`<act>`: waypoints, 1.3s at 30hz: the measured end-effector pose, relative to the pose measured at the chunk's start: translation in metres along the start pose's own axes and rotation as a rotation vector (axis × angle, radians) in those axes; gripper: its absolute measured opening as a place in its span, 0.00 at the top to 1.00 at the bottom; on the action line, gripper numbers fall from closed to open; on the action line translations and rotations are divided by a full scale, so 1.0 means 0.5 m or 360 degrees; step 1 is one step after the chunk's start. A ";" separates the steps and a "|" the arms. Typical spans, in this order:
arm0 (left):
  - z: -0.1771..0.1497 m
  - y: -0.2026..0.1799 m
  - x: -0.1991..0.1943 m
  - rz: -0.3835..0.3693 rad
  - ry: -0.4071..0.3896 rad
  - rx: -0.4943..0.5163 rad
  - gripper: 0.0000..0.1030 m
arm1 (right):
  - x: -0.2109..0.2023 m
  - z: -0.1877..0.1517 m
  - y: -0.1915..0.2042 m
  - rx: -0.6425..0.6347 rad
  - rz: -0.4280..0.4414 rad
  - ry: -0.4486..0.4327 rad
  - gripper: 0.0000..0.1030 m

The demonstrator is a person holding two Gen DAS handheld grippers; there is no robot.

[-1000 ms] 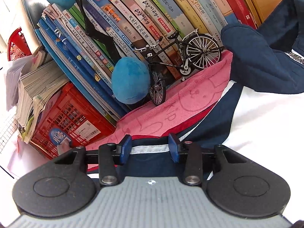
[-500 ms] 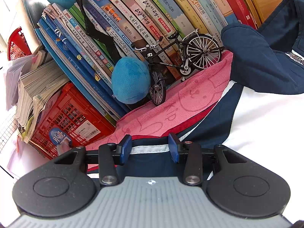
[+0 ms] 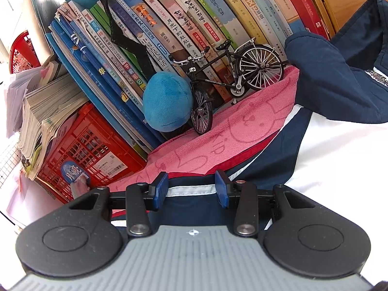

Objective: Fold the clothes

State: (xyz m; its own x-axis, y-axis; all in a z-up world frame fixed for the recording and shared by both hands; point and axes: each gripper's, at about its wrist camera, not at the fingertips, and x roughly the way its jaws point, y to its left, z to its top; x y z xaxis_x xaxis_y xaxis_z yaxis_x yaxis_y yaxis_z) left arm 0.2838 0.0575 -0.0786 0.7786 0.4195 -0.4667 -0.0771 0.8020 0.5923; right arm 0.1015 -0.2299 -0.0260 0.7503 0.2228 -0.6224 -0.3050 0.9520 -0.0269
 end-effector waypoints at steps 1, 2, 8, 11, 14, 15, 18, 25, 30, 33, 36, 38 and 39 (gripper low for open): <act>0.001 0.000 0.000 -0.0003 0.0001 -0.0005 0.60 | 0.024 0.005 0.026 -0.0006 0.0082 0.0029 0.00; 0.001 0.000 0.000 -0.0006 0.0002 -0.0011 0.60 | 0.049 0.011 0.052 -0.0014 0.0162 0.0060 0.00; 0.007 -0.003 -0.001 -0.0025 0.0008 -0.0042 0.60 | 0.106 0.005 0.227 -0.0482 0.0291 0.0039 0.00; 0.006 -0.005 -0.007 -0.0015 0.0001 -0.0033 0.57 | 0.121 -0.005 0.284 -0.0702 0.0442 0.0031 0.00; -0.010 0.041 -0.048 -0.0257 -0.0022 -0.0129 0.43 | 0.135 -0.014 0.308 -0.0735 0.0485 -0.0057 0.00; -0.021 0.070 -0.071 -0.0404 -0.0044 -0.0200 0.24 | 0.141 -0.015 0.308 -0.0711 0.0507 -0.0077 0.00; -0.093 0.173 -0.150 -0.1002 -0.0218 -0.0471 0.00 | 0.163 -0.010 0.289 -0.0583 0.0611 -0.0036 0.00; -0.218 0.242 -0.088 -0.0636 -0.0068 -0.0279 0.00 | 0.180 -0.001 0.270 -0.0486 0.0682 0.0035 0.00; -0.270 0.382 0.030 -0.0203 0.0125 -0.0468 0.00 | 0.173 -0.008 0.269 -0.0486 0.0675 0.0032 0.00; -0.296 0.454 0.077 -0.0025 0.0234 -0.0613 0.00 | 0.177 -0.005 0.270 -0.0480 0.0672 0.0035 0.00; -0.320 0.522 0.115 0.0126 0.0339 -0.0767 0.00 | 0.181 -0.002 0.271 -0.0475 0.0666 0.0036 0.00; -0.336 0.567 0.141 0.0228 0.0410 -0.0870 0.00 | 0.183 -0.001 0.272 -0.0472 0.0662 0.0037 0.00; -0.344 0.590 0.154 0.0279 0.0445 -0.0921 0.00 | 0.183 -0.001 0.272 -0.0471 0.0662 0.0037 0.00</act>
